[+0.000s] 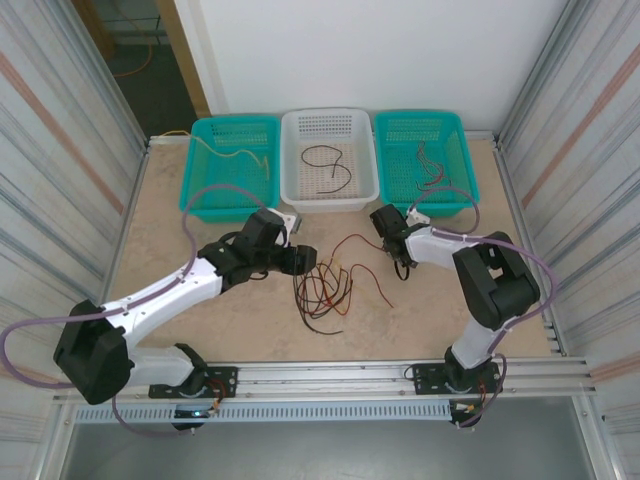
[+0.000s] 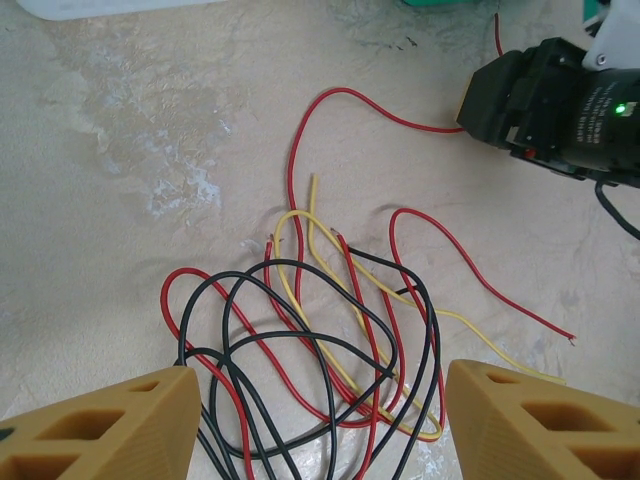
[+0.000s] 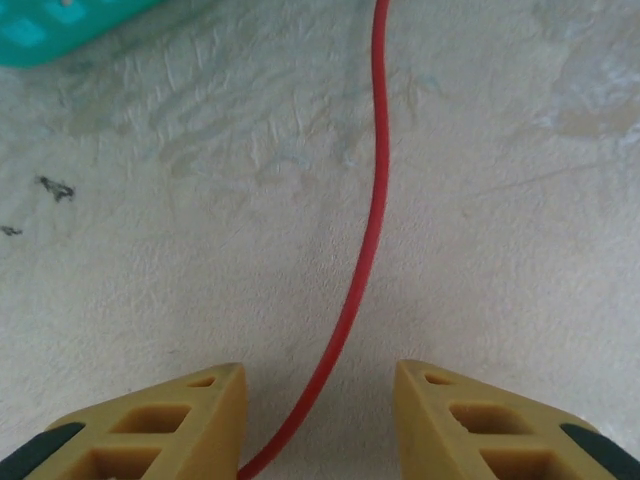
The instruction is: Untangle the cables
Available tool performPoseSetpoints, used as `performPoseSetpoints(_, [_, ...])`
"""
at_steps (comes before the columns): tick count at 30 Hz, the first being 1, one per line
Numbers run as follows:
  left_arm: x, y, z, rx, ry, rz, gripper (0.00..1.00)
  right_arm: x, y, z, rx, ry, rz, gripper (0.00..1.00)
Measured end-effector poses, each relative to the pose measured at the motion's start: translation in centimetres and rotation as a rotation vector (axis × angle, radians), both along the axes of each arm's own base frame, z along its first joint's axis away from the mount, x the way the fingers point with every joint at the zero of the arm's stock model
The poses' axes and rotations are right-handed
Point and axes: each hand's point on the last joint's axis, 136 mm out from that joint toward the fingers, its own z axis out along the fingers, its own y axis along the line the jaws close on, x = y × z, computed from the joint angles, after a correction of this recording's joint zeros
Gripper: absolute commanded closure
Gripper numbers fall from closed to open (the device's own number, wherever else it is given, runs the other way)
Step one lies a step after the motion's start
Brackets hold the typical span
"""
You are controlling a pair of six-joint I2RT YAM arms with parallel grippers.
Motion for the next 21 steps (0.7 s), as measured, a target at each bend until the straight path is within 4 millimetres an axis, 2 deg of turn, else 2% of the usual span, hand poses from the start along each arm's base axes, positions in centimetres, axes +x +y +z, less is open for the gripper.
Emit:
performPoseSetpoints(3, [0.0,0.0,0.0,0.001,-0.003,-0.001,0.34,0.2,0.2,0.1,0.018,-0.01,-0.006,0.85])
performPoseSetpoints(6, [0.0,0.1,0.3,-0.002,-0.01,0.001,0.33,0.3,0.4,0.1,0.03,-0.024,-0.01,0.98])
performPoseSetpoints(9, [0.1,0.1,0.4,-0.005,-0.018,0.004,0.32,-0.2,0.3,0.2,0.028,-0.023,0.001,1.0])
performPoseSetpoints(12, [0.2,0.0,0.1,-0.002,-0.016,0.004,0.35,-1.3,0.2,0.9,0.022,-0.024,0.02,1.0])
performPoseSetpoints(15, [0.3,-0.2,-1.5,0.029,0.008,0.008,0.39,-2.2,1.0,3.3,0.022,-0.065,0.071,1.0])
performPoseSetpoints(18, [0.0,-0.6,-3.2,0.073,0.033,-0.002,0.41,-2.7,1.9,7.5,0.045,-0.164,0.123,1.0])
performPoseSetpoints(21, [-0.4,-1.0,-3.9,0.103,0.033,-0.017,0.44,-3.2,2.2,11.7,0.068,-0.267,0.159,1.0])
